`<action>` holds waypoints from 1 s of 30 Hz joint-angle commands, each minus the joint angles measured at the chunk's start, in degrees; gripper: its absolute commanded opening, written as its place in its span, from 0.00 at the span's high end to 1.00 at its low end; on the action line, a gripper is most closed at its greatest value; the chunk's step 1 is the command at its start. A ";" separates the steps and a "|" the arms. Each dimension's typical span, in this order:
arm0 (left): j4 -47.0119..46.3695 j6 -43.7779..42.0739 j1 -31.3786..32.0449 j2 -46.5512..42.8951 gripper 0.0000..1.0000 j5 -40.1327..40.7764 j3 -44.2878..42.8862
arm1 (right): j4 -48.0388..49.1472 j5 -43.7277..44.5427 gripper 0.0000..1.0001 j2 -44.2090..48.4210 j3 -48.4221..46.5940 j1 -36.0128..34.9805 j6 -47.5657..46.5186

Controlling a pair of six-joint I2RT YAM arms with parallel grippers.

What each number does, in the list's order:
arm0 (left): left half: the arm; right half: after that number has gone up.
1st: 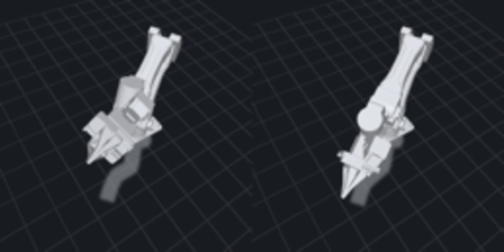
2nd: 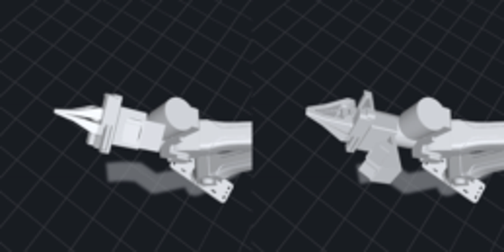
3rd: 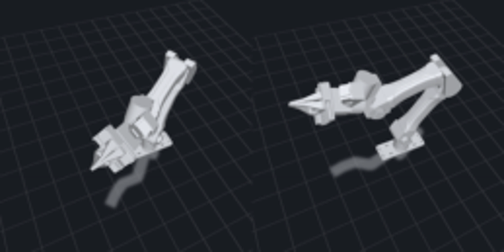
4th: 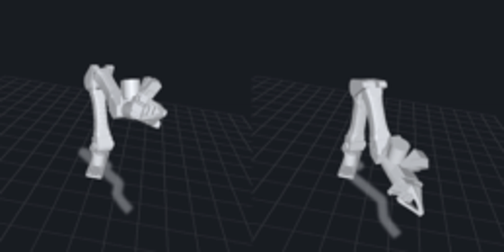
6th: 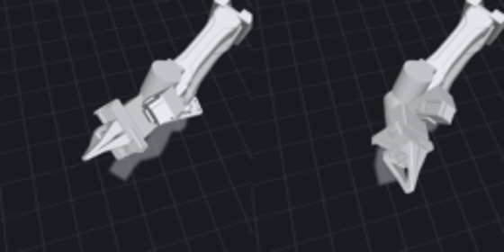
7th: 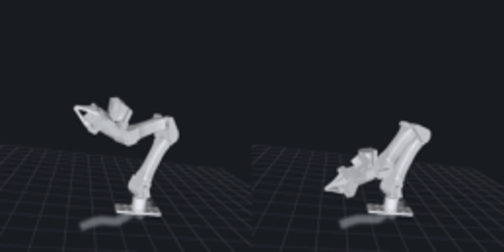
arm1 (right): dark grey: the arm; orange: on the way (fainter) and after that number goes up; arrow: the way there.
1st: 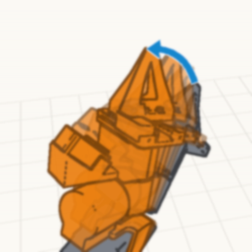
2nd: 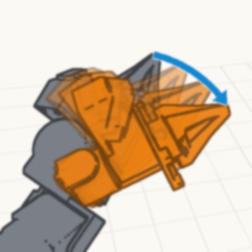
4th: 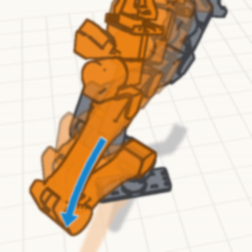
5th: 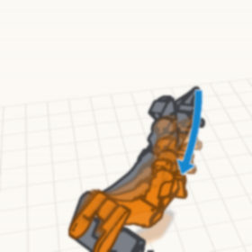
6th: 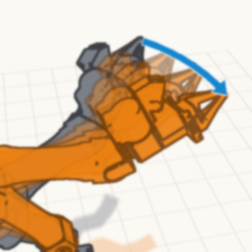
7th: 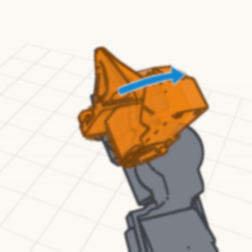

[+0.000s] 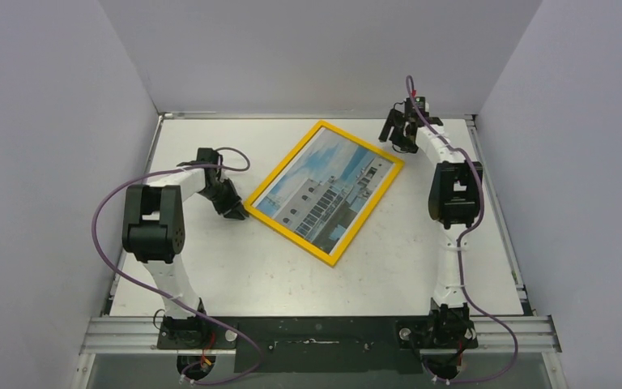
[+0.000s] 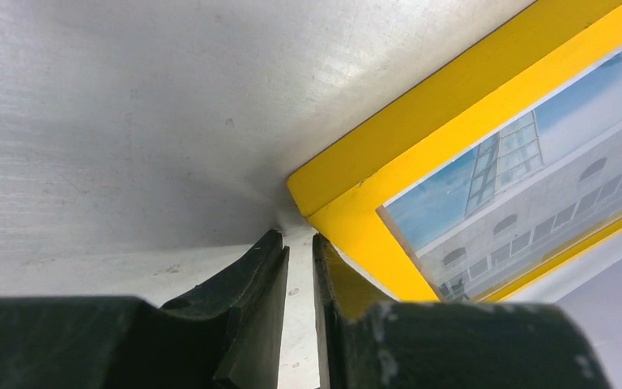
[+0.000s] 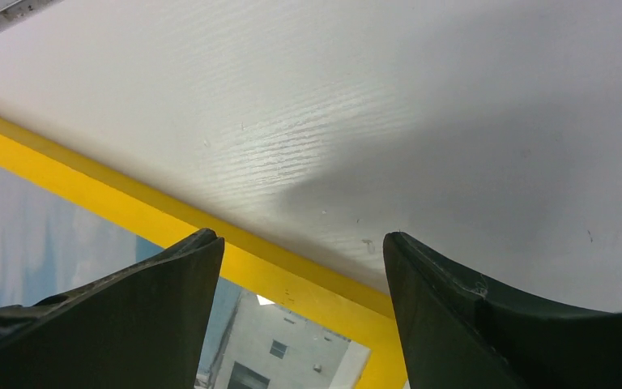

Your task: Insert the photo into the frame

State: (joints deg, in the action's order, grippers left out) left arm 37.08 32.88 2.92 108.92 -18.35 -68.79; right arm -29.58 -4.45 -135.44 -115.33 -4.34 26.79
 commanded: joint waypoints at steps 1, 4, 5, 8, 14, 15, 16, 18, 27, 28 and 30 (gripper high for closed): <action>-4.72 0.67 -0.19 1.01 0.82 -1.42 -1.68 | -4.24 -9.04 0.27 -0.87 -3.20 0.47 -2.32; -5.07 0.76 -0.19 1.40 0.82 -1.72 -2.16 | -3.67 -10.52 0.26 1.38 1.15 0.53 -1.44; -5.09 0.75 -0.19 1.64 0.82 -1.82 -2.40 | -4.40 -10.93 0.26 1.76 1.83 0.53 -1.44; -4.88 0.62 -0.19 2.19 0.82 -1.88 -3.57 | -5.57 -10.68 0.27 3.35 4.75 0.39 -2.03; -4.91 -0.19 -1.31 3.27 0.79 -1.59 -6.80 | -5.80 -9.71 0.28 10.12 12.93 0.22 -1.52; -4.84 -0.39 -1.65 3.82 0.79 -1.46 -7.75 | -5.79 -9.75 0.28 11.64 14.43 0.10 -1.17; -4.63 -0.52 -2.07 4.41 0.78 -1.50 -8.97 | -5.43 -9.83 0.28 13.19 16.50 -0.07 -0.75; -4.38 -0.71 -2.58 5.60 0.77 -1.60 -11.40 | -4.15 -9.96 0.28 16.41 20.37 -0.29 0.10; 1.08 -3.60 -4.88 5.52 0.70 6.13 -18.18 | -7.56 3.08 0.19 26.23 24.43 -0.40 -1.57; 1.77 -3.94 -5.09 4.48 0.65 7.52 -17.91 | -8.49 4.94 0.18 27.38 23.73 -0.33 -1.98; 3.26 -4.51 -5.43 1.82 0.57 10.29 -17.07 | -9.89 8.07 0.17 30.72 22.95 -0.39 -2.58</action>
State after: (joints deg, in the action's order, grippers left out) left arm 36.60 30.59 -1.52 116.25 -14.11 -85.03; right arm -36.67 -5.76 -113.08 -89.32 -4.82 25.87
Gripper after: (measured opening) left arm 0.370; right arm 0.821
